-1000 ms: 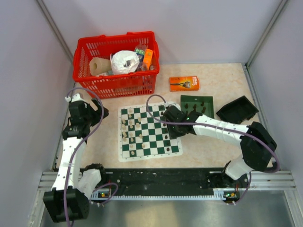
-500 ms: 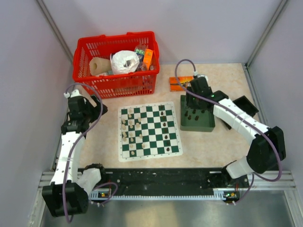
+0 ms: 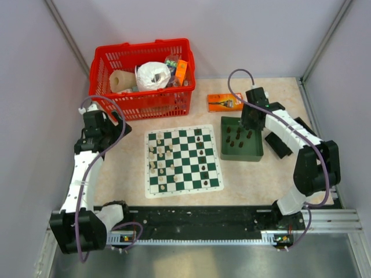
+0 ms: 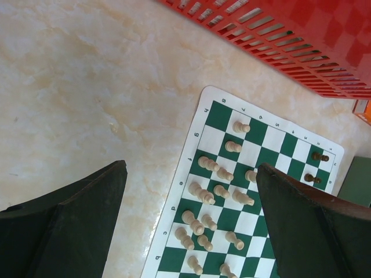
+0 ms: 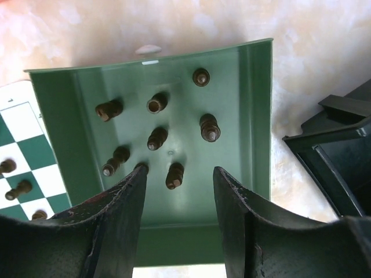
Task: Set up the chess pieces on the board
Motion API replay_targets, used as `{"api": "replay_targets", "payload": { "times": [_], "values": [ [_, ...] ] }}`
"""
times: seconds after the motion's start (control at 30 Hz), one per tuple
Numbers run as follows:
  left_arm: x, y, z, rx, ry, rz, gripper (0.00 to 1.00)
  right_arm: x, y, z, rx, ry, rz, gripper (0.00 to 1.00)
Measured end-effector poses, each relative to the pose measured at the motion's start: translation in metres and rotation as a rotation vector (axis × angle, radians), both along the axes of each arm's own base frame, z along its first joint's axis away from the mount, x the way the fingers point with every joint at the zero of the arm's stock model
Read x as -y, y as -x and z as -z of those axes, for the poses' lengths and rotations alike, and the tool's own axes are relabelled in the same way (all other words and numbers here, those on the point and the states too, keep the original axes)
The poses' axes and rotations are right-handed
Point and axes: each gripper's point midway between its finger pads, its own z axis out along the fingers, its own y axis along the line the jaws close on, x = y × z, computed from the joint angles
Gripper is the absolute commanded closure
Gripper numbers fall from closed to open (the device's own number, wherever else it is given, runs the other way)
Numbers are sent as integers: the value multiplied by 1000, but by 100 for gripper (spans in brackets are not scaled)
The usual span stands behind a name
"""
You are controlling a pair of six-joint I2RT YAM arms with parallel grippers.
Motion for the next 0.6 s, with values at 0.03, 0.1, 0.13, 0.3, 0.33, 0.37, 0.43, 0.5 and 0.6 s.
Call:
{"api": "replay_targets", "payload": {
  "times": [0.03,0.1,0.13,0.3,0.33,0.37,0.43,0.5,0.6],
  "values": [
    [0,-2,0,-4,1,-1,1,1,1,4,-14,6,-1,50],
    [-1,-6,-1,-10,2,-7,1,2,2,12,-39,15,-8,50],
    [-2,-7,-1,-9,2,-12,1,2,2,14,-46,17,-10,50],
    [-4,-9,-4,-2,0,-23,1,4,-3,17,-59,25,-18,53],
    [-4,-9,-4,-2,-1,-24,1,4,-5,17,-58,25,-22,53],
    [-4,-9,-4,-1,-1,-25,1,3,-7,16,-55,24,-26,54],
    [-4,-10,-4,0,0,-26,1,2,-13,13,-46,24,-33,56],
    [-4,-10,-5,5,1,-27,1,0,-19,11,-37,20,-39,57],
    [-4,-11,-6,11,3,-29,1,-7,-25,9,-32,-10,-61,57]
  ]
}}
